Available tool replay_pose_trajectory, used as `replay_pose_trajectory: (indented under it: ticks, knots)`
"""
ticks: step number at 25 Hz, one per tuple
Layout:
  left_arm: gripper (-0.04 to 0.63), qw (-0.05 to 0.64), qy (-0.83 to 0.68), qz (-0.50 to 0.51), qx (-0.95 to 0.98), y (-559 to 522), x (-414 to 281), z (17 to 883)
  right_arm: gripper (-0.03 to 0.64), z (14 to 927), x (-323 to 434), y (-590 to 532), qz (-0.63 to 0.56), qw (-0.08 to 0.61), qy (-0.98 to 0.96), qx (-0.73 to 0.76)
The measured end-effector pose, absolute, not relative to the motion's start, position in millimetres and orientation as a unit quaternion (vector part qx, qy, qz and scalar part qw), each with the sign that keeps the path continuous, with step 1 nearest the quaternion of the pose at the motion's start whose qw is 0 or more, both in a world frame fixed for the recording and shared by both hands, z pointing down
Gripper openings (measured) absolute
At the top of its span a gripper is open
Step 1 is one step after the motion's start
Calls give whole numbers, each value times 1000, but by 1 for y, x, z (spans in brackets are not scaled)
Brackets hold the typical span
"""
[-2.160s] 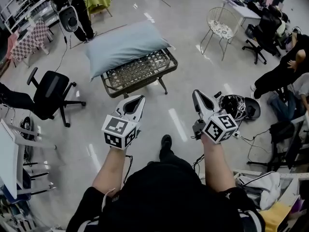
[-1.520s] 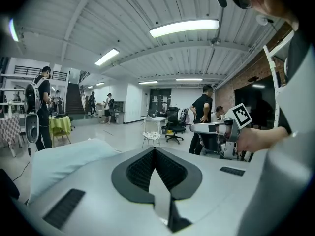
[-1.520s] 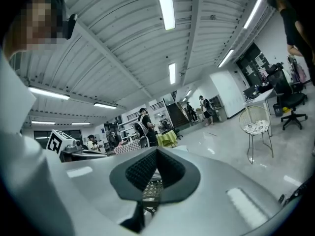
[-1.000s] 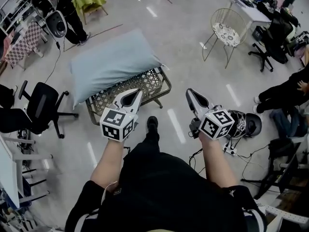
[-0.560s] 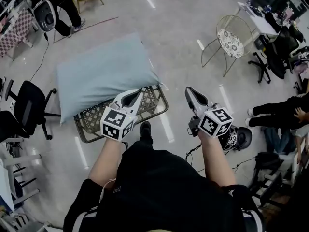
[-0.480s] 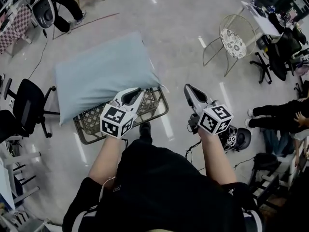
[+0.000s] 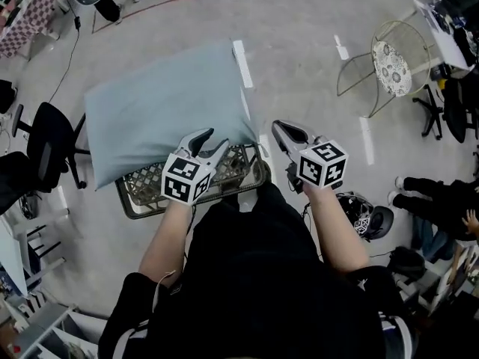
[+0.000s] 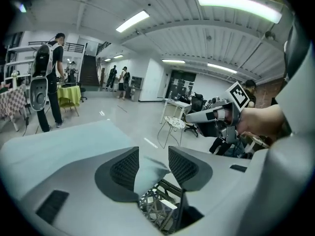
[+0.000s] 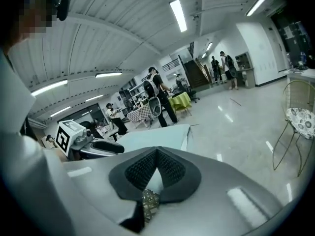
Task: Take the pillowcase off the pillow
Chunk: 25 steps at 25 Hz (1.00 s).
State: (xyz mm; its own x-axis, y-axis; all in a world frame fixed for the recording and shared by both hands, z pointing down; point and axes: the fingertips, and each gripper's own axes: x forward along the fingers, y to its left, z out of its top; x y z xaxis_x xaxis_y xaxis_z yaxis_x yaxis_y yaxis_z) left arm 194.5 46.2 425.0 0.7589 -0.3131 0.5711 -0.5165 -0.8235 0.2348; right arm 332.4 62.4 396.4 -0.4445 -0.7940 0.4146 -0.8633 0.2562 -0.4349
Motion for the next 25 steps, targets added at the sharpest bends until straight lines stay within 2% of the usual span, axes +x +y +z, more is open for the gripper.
replay_pose_trajectory:
  ticks: [3, 9, 11, 15, 18, 25]
  knots:
    - [215, 208, -266, 304, 891, 40, 200, 455, 11, 431, 345, 48, 338, 74, -801, 488]
    - [229, 237, -327, 355, 843, 40, 204, 507, 15, 507, 349, 32, 396, 126, -814, 406]
    - [232, 239, -341, 371, 830, 41, 203, 522, 146, 533, 343, 31, 425, 139, -813, 373]
    - [241, 243, -362, 397, 808, 41, 196, 548, 151, 574, 325, 36, 458, 168, -815, 313]
    - [241, 248, -374, 404, 797, 38, 187, 564, 180, 596, 310, 44, 467, 185, -821, 272]
    - [231, 239, -403, 420, 777, 35, 155, 581, 204, 614, 268, 41, 495, 180, -821, 221]
